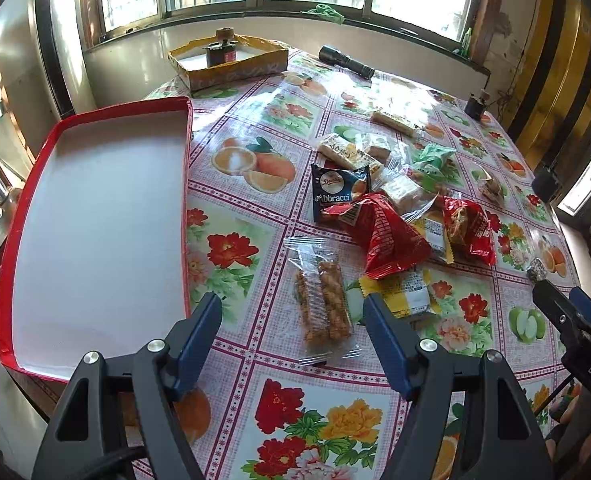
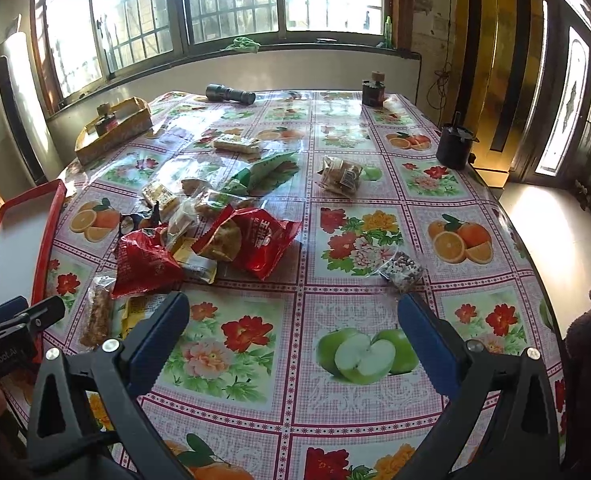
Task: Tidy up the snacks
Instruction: 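Move both tools toward the snack pile beside the red tray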
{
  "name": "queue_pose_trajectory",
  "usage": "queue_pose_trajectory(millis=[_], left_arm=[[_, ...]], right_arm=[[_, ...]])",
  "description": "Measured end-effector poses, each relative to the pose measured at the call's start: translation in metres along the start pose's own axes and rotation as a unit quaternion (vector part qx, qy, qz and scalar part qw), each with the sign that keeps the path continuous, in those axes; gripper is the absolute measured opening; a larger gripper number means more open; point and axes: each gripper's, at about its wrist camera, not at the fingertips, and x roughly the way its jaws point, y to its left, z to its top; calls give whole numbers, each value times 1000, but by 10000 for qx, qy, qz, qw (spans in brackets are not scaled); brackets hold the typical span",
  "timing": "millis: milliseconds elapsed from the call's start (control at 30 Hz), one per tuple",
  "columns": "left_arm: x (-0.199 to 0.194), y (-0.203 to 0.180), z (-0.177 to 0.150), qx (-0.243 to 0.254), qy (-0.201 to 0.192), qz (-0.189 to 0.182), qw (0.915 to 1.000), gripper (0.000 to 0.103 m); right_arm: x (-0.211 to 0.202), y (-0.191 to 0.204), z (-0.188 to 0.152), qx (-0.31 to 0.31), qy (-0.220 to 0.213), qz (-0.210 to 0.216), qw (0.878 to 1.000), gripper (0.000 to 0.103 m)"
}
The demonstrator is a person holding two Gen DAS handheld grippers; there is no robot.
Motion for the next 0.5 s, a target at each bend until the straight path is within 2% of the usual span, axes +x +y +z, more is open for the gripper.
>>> queue_pose_trajectory(millis=[267,333,500], left_arm=[[13,-1,-5,135,212,-1,9997,73],[20,-6,-2,179,289,56,9994,73],[45,-17,3,358,560,231,9975,73]], right_arm=[[20,-7,-15,331,646,1184,9903,103],[21,-4,-16,198,683,1242,9897,103],[11,0,-13,-193,459,1152,9921,103]])
